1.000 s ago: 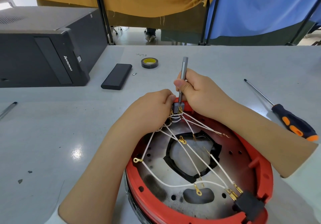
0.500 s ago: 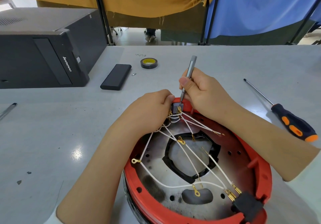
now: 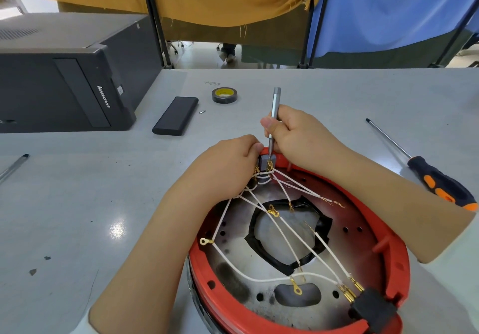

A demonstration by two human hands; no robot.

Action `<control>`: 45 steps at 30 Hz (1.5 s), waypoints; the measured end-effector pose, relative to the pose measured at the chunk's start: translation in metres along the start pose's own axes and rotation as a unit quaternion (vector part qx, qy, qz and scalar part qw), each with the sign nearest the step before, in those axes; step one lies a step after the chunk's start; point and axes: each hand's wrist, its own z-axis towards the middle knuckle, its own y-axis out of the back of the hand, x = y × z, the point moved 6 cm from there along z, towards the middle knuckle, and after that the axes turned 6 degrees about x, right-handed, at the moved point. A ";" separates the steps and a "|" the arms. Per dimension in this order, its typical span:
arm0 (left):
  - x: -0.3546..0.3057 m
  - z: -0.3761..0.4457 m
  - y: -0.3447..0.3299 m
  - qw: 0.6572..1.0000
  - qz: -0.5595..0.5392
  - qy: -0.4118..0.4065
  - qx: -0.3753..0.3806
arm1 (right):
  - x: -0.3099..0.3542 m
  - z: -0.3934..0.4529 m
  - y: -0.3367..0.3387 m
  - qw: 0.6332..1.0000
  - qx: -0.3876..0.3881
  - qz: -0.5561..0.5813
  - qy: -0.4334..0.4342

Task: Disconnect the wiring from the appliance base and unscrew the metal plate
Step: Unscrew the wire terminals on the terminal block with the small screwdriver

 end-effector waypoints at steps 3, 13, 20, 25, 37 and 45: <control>0.000 0.000 0.000 1.000 -0.006 0.002 0.000 | -0.002 -0.008 0.004 0.999 -0.029 0.014 0.032; 0.000 0.000 0.000 1.000 0.000 -0.001 -0.001 | 0.002 -0.011 0.003 0.998 -0.011 -0.018 0.052; 0.000 0.001 0.000 1.000 0.004 0.000 0.004 | 0.003 0.005 0.001 1.000 0.027 0.011 -0.002; 0.001 0.001 0.000 1.000 -0.003 0.000 -0.002 | -0.003 -0.006 0.004 0.998 -0.004 0.059 0.020; 0.000 0.000 0.001 1.000 -0.001 -0.005 -0.002 | 0.002 -0.006 0.002 1.000 0.008 -0.003 0.030; 0.002 0.001 0.000 1.000 -0.004 0.001 -0.003 | 0.001 -0.003 0.002 1.000 0.015 0.020 0.016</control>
